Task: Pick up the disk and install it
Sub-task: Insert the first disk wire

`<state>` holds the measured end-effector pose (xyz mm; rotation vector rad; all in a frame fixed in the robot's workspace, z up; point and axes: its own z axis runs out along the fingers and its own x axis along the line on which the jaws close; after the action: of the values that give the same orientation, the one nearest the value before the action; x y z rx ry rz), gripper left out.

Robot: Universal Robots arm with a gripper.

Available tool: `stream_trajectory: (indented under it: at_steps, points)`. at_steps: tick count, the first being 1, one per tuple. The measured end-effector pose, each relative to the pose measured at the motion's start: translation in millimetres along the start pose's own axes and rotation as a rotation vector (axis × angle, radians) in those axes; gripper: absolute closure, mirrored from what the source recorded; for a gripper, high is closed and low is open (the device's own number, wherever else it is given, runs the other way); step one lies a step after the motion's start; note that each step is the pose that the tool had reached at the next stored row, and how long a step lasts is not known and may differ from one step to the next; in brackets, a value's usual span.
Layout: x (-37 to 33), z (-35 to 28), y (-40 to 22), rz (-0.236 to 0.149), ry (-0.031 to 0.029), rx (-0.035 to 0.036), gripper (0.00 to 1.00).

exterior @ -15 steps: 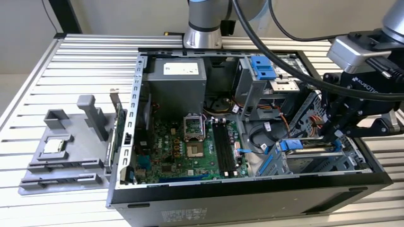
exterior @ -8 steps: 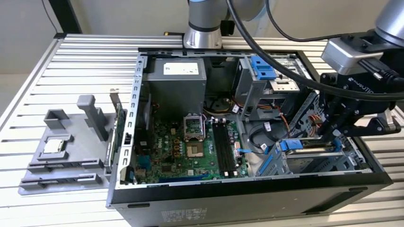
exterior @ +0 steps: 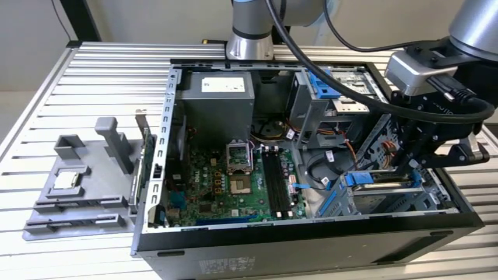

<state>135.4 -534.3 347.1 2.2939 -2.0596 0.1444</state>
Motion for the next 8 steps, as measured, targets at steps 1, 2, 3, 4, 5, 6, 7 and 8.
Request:
stream_trajectory:
  at_steps: [1,2,3,4,5,6,7,8]
  points:
    - [-0.2,0.1,1.4,0.0,0.0022,0.0015,1.0]
    - [-0.4,0.2,2.6,0.0,0.005,0.0025,1.0]
    - [-0.7,0.5,3.5,0.0,0.0082,0.0038,1.0]
    - [-0.9,0.8,3.9,0.001,0.0114,0.0049,1.0]
    - [-1.0,0.9,3.8,0.001,0.0141,0.0055,1.0]
    - [-1.1,1.1,3.8,0.0,0.0159,0.0057,1.0]
    - [-1.1,1.0,3.8,0.0,0.0172,0.0057,1.0]
    - [-1.1,1.0,3.9,0.001,0.0176,0.0058,1.0]
